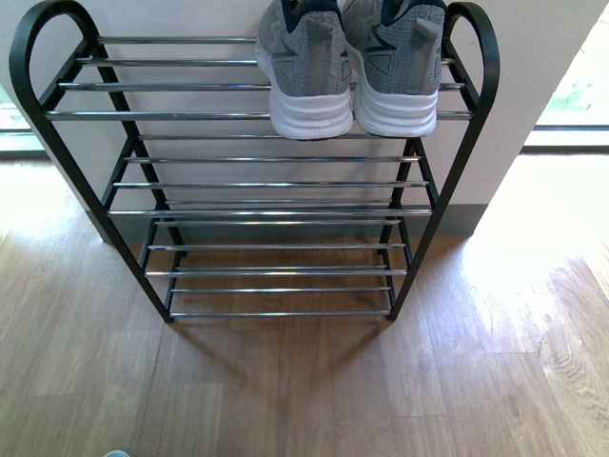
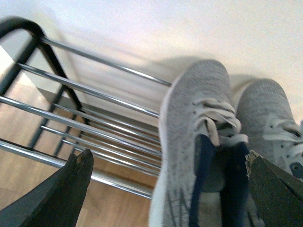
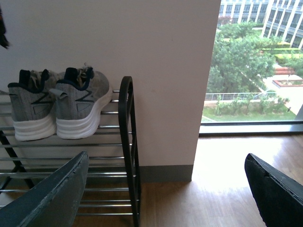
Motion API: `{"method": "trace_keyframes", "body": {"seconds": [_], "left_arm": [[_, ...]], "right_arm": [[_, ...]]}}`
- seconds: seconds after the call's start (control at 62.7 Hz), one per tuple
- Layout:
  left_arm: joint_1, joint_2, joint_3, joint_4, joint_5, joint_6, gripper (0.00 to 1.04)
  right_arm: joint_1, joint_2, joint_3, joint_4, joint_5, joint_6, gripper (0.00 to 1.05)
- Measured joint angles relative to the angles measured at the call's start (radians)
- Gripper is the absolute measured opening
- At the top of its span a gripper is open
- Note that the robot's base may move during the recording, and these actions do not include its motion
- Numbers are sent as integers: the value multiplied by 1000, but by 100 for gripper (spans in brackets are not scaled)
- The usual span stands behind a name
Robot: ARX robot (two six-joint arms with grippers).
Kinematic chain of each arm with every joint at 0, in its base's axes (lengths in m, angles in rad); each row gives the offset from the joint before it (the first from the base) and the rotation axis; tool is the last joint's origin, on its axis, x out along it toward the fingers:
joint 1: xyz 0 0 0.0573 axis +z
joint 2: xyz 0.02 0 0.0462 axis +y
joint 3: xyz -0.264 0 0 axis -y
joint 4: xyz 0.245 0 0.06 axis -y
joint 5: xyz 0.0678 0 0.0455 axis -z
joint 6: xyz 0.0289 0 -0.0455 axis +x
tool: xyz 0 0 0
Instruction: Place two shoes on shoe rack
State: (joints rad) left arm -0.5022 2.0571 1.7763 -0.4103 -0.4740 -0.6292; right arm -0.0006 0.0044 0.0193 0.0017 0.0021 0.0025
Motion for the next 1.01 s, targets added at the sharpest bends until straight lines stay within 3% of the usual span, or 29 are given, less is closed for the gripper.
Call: {"method": "trace_keyframes", "body": {"seconds": [0.319,0.527,0.542,0.606,0.654,0.734,0.83,1.005], "left_arm": [[-16,-368,-415,96,-352,135,95],[-63,-839,-786,125,-626,171,95],[-58,-864,-811,158,-618,190,93],[-8,-1039,-1011,461,-300,347,81],[37,-1125,-1129,631,-131,437,72],[96,-1212,-1270,771,41,532,57],[148,-1266,-1376,799,135,582,41],[233,-1356,-1491,811,214,610,13]], "right_arm": [[0,0,0,0,0,0,96],[0,0,0,0,0,0,96],[0,0,0,0,0,0,96],[0,0,0,0,0,0,96],[0,0,0,0,0,0,96],[0,0,0,0,0,0,96],[0,0,0,0,0,0,96],[0,0,0,0,0,0,96]]}}
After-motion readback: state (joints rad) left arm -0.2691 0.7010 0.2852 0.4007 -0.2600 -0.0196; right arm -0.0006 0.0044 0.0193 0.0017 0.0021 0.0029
